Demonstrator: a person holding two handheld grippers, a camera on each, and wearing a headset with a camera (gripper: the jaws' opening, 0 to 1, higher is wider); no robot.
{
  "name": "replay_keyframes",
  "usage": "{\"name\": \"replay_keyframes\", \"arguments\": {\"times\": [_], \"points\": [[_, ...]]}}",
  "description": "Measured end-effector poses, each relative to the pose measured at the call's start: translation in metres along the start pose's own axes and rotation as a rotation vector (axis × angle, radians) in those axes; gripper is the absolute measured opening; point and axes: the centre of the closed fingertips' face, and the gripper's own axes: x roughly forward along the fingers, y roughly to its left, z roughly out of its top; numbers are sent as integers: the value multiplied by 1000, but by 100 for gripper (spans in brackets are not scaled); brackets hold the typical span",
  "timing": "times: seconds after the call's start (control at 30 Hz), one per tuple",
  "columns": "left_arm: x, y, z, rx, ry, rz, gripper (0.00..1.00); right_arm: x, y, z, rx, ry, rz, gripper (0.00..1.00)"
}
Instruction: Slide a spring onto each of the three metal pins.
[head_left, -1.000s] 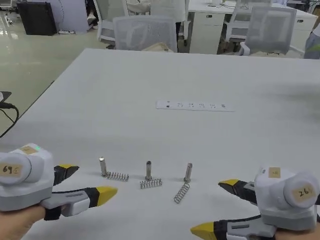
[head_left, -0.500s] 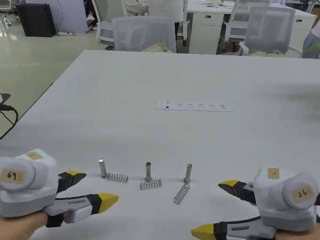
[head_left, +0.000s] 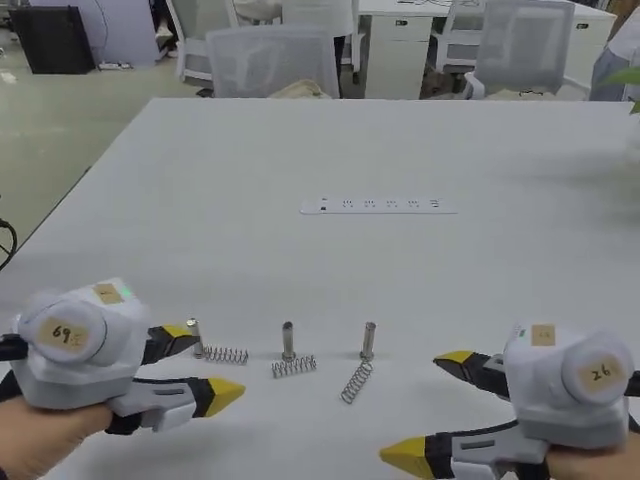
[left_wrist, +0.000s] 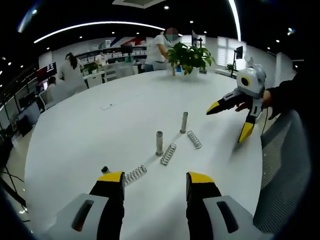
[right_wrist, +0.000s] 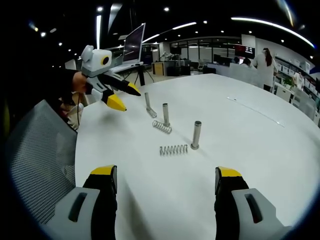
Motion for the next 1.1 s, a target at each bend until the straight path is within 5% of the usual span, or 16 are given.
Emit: {"name": "replay_keyframes", "arguments": {"times": [0.37, 1.1], "points": [[21, 6, 5, 104, 57, -44, 43, -1, -2, 1, 13, -13, -11, 79], [50, 6, -14, 169, 191, -80, 41, -3, -6, 2, 32, -29, -15, 79]]}}
